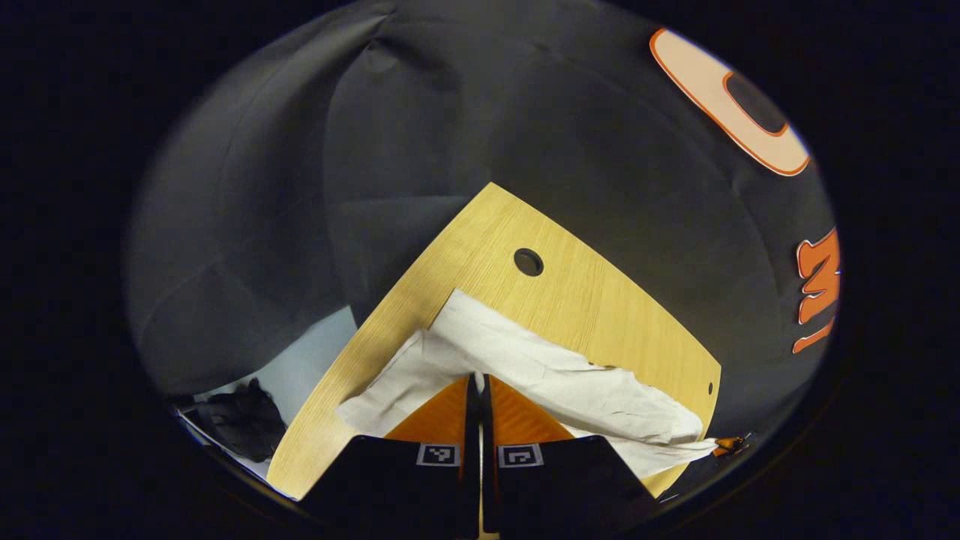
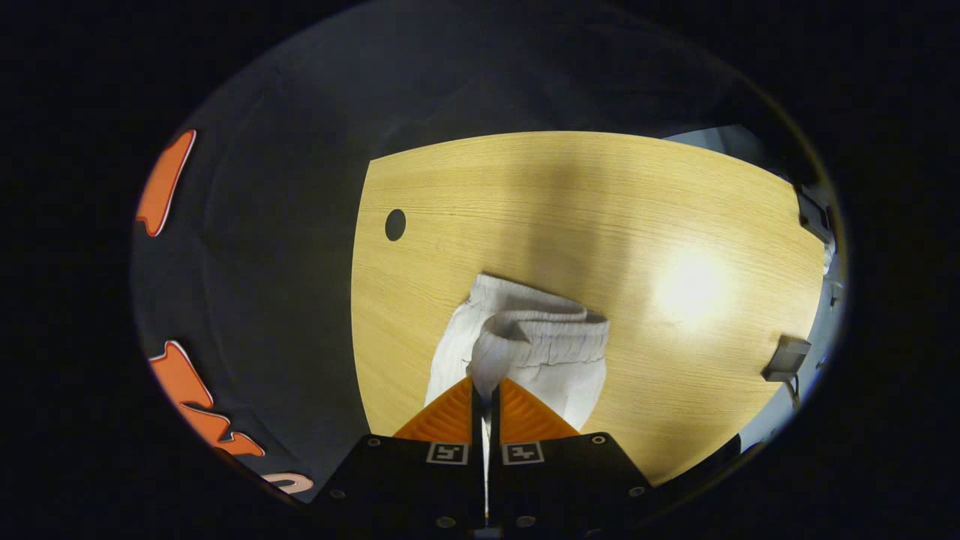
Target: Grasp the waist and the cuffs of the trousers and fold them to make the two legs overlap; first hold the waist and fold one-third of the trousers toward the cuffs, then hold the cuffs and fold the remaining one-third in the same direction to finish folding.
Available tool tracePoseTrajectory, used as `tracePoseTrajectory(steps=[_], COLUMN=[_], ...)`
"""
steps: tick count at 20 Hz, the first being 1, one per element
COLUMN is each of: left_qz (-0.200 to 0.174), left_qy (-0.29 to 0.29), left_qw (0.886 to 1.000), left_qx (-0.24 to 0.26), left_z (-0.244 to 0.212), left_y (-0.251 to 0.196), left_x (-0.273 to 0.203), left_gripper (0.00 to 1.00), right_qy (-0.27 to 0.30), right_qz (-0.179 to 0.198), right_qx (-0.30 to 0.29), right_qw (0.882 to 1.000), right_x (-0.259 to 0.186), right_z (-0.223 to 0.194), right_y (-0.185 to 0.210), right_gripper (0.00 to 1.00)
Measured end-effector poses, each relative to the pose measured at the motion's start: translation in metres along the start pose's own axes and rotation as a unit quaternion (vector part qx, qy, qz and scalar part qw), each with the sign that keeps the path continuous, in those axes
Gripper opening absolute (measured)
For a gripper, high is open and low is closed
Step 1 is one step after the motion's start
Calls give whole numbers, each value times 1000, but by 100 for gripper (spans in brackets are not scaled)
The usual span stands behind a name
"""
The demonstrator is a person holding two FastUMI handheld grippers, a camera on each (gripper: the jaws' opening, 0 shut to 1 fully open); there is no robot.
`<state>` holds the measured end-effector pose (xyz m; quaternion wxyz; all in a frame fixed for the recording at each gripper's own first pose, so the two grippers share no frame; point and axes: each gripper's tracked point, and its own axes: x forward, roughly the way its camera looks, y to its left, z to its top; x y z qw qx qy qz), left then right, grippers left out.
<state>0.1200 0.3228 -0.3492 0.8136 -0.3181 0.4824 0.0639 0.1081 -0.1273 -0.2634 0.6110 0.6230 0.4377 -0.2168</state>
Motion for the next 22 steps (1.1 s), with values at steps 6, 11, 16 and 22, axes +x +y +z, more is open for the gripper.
tracePoseTrajectory(steps=[6,11,16,22], left_qz=[20,19,0,29], left_qy=[-39,-84,-93,-79], left_qw=[994,993,995,991], left_qx=[-100,-75,-25,101], left_z=[29,55,58,36], left_y=[6,-8,-45,-72], left_x=[57,64,45,19], left_gripper=[7,16,74,100], right_qy=[21,-6,-33,-46], right_qz=[13,84,60,17], right_qx=[53,37,-32,-150], right_qw=[998,996,997,988], right_x=[56,62,37,13], right_z=[14,24,32,18], right_y=[39,76,47,5], right_gripper=[7,33,58,91])
